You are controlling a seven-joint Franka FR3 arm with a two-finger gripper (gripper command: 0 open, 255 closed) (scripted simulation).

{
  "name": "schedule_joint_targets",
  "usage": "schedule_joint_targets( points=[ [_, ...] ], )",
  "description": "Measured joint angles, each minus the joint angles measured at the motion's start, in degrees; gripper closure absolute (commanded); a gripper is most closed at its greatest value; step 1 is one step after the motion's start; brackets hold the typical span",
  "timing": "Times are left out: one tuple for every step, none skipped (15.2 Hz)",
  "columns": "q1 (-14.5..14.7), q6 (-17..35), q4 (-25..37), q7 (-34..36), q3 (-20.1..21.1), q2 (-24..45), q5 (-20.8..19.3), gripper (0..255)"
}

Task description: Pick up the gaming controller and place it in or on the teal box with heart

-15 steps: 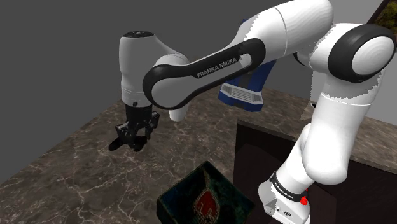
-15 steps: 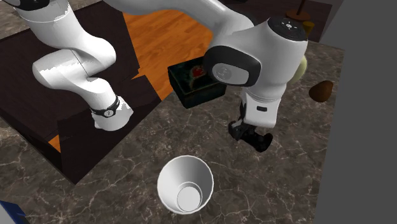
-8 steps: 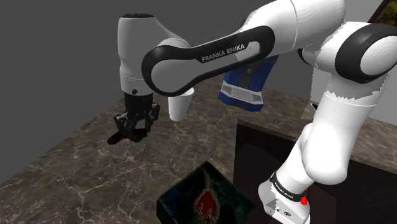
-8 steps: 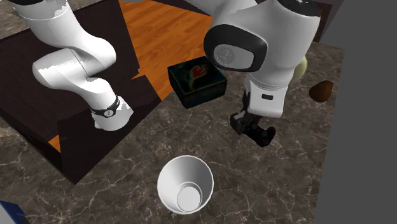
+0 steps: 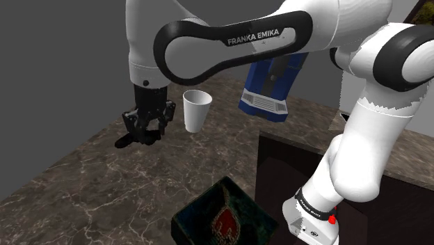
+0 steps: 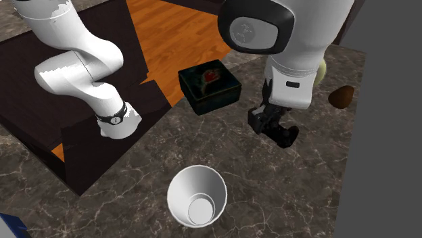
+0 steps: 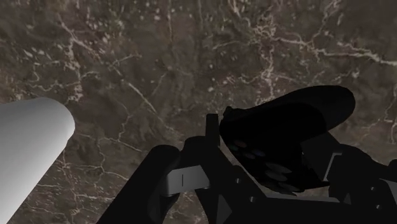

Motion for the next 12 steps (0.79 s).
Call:
schedule_joint_targets(
  points=[
    [-0.07,-0.81,0.66,-0.15,-0.01,-0.16,0.10,255],
    [-0.11,-1.35,0.95,-0.23,0.01,-0.45,0.25,255],
    [-0.08,-1.87,1.46,-0.21,0.03,-0.47,0.26,255],
    [-0.09,-2.78,2.29,-0.28,0.04,-0.55,0.33,255],
    [-0.10,-3.66,3.03,-0.32,0.07,-0.71,0.41,255],
    [-0.13,-4.38,3.52,-0.39,0.08,-0.97,0.54,255],
    [-0.19,-5.19,4.14,-0.52,0.08,-1.20,0.67,255],
    [-0.10,-5.88,4.97,-0.42,0.12,-1.04,0.60,255],
    [-0.16,-6.59,5.54,-0.54,0.10,-1.19,0.69,255],
    [-0.05,-7.33,6.40,-0.40,0.15,-1.05,0.62,255],
    [-0.02,-8.08,7.17,-0.40,0.17,-1.03,0.62,255],
    [-0.07,-8.51,7.43,-0.48,0.16,-1.22,0.71,255]
  ],
)
